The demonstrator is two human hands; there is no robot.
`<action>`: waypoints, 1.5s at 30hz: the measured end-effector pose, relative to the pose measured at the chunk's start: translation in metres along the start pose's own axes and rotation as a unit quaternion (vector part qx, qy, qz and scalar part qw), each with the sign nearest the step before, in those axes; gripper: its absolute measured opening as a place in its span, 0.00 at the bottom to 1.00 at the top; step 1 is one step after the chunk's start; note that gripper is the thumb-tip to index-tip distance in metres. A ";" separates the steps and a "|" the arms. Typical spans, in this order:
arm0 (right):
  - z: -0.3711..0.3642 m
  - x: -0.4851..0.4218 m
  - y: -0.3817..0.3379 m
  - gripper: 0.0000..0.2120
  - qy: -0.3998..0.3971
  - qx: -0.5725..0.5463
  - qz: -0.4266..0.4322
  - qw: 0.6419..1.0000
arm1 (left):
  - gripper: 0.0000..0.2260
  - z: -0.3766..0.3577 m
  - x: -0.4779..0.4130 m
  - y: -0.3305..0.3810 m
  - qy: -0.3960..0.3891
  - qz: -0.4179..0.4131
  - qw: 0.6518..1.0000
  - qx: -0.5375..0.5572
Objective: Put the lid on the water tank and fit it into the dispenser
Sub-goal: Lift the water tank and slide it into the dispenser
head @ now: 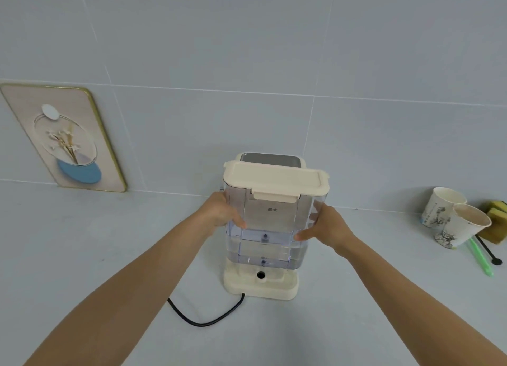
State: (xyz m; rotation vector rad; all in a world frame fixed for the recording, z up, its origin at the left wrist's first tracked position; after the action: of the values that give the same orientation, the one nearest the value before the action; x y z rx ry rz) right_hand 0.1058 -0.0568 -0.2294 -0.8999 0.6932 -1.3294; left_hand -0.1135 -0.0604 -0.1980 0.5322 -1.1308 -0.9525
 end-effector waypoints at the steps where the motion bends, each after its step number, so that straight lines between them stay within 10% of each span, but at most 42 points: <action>1: -0.001 -0.002 0.000 0.34 -0.002 -0.002 0.000 1.000 | 0.29 0.001 -0.003 -0.001 -0.001 0.003 1.000 -0.001; 45: -0.038 -0.006 0.038 0.39 0.007 0.034 -0.038 0.999 | 0.27 -0.014 -0.050 -0.053 -0.030 0.036 0.998 0.040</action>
State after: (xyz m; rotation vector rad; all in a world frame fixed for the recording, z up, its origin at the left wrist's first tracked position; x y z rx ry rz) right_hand 0.0923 -0.0558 -0.2816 -0.8690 0.6256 -1.4197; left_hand -0.1255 -0.0461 -0.2698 0.5277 -1.2384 -0.8691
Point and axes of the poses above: each hand's wrist, its own x-axis away from the middle knuckle, its own z-axis out of the back of the hand, y = z × x, the point moved 1 cm from there along -x, towards the middle knuckle, and after that the axes turned 10 degrees about z, right-handed, at the moved point
